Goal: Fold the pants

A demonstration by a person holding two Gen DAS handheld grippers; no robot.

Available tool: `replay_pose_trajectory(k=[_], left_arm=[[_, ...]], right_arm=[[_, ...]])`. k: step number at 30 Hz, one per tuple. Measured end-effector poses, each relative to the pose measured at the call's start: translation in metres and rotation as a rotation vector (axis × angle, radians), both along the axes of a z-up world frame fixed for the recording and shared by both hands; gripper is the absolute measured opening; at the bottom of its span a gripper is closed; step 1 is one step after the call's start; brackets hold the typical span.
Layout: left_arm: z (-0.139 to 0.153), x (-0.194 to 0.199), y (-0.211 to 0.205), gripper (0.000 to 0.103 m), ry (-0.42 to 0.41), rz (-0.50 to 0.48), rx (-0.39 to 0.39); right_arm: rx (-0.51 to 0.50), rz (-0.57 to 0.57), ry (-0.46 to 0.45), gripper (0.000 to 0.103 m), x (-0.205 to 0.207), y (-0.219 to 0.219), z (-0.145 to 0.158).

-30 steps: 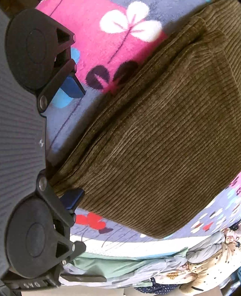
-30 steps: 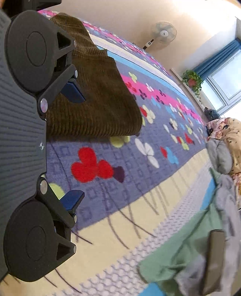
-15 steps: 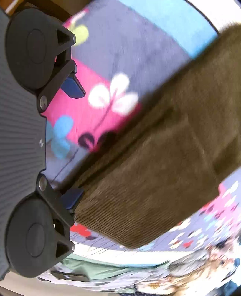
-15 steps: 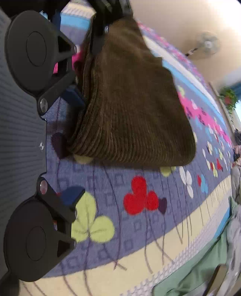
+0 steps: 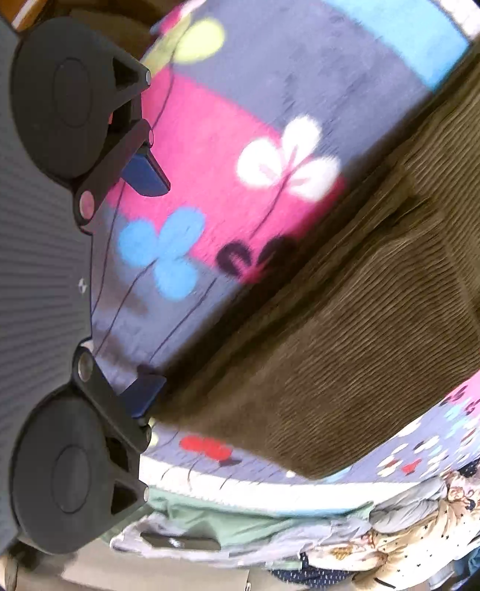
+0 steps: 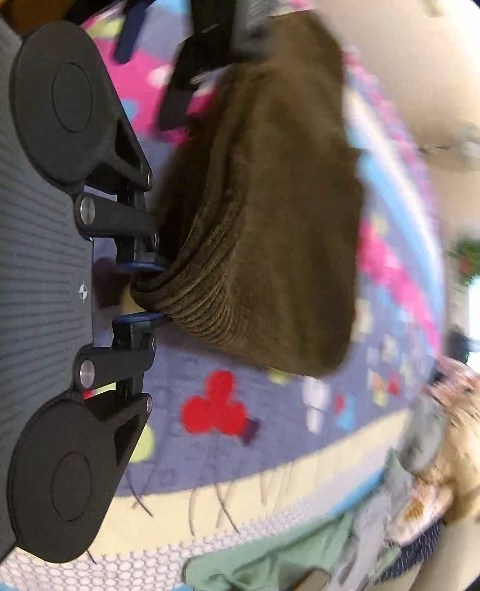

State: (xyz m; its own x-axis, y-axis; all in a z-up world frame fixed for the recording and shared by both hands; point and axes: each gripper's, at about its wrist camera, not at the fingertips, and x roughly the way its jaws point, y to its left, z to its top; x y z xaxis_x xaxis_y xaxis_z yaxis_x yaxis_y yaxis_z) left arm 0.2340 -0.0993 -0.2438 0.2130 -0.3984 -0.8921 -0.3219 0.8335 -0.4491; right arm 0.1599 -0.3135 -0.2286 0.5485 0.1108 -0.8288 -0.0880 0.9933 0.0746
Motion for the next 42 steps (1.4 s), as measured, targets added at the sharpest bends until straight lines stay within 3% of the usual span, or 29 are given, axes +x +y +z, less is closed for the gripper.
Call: replay_pose_trajectory(k=[3, 5, 8, 14, 19, 21, 25, 31, 36, 39, 42], left_arm=[[0.003, 0.003, -0.011, 0.103, -0.070, -0.043, 0.009], [0.002, 0.008, -0.017, 0.103, -0.099, -0.028, -0.008], [-0.004, 0.016, -0.029, 0.103, -0.084, 0.001, -0.052], [-0.021, 0.023, -0.069, 0.103, -0.096, -0.062, -0.035], [-0.038, 0.041, -0.081, 0.103, -0.018, 0.067, 0.029], [-0.036, 0.043, -0.082, 0.103, -0.002, 0.082, 0.043], [-0.033, 0.042, -0.083, 0.103, 0.005, 0.082, 0.022], [-0.035, 0.052, -0.089, 0.103, 0.056, 0.086, 0.050], [-0.036, 0.053, -0.074, 0.102, 0.083, 0.094, -0.026], [-0.039, 0.054, -0.059, 0.102, 0.125, 0.149, -0.124], [-0.052, 0.058, -0.065, 0.103, 0.128, 0.114, -0.088]], right_arm=[[0.097, -0.067, 0.024, 0.036, -0.003, -0.018, -0.002], [0.156, -0.140, 0.041, 0.066, -0.004, -0.039, 0.003], [0.245, -0.196, 0.060, 0.079, -0.005, -0.070, 0.006], [0.270, -0.336, 0.046, 0.080, 0.007, -0.116, 0.010], [0.299, -0.370, 0.050, 0.081, 0.014, -0.128, 0.003], [0.347, -0.366, 0.029, 0.082, 0.018, -0.132, 0.000], [0.540, -0.398, 0.030, 0.085, 0.044, -0.141, -0.014], [0.636, -0.380, 0.048, 0.086, 0.083, -0.139, -0.019], [0.649, -0.303, 0.117, 0.094, 0.126, -0.124, -0.030], [0.657, -0.237, 0.126, 0.098, 0.130, -0.117, -0.026], [0.762, -0.250, 0.152, 0.097, 0.124, -0.124, -0.034]])
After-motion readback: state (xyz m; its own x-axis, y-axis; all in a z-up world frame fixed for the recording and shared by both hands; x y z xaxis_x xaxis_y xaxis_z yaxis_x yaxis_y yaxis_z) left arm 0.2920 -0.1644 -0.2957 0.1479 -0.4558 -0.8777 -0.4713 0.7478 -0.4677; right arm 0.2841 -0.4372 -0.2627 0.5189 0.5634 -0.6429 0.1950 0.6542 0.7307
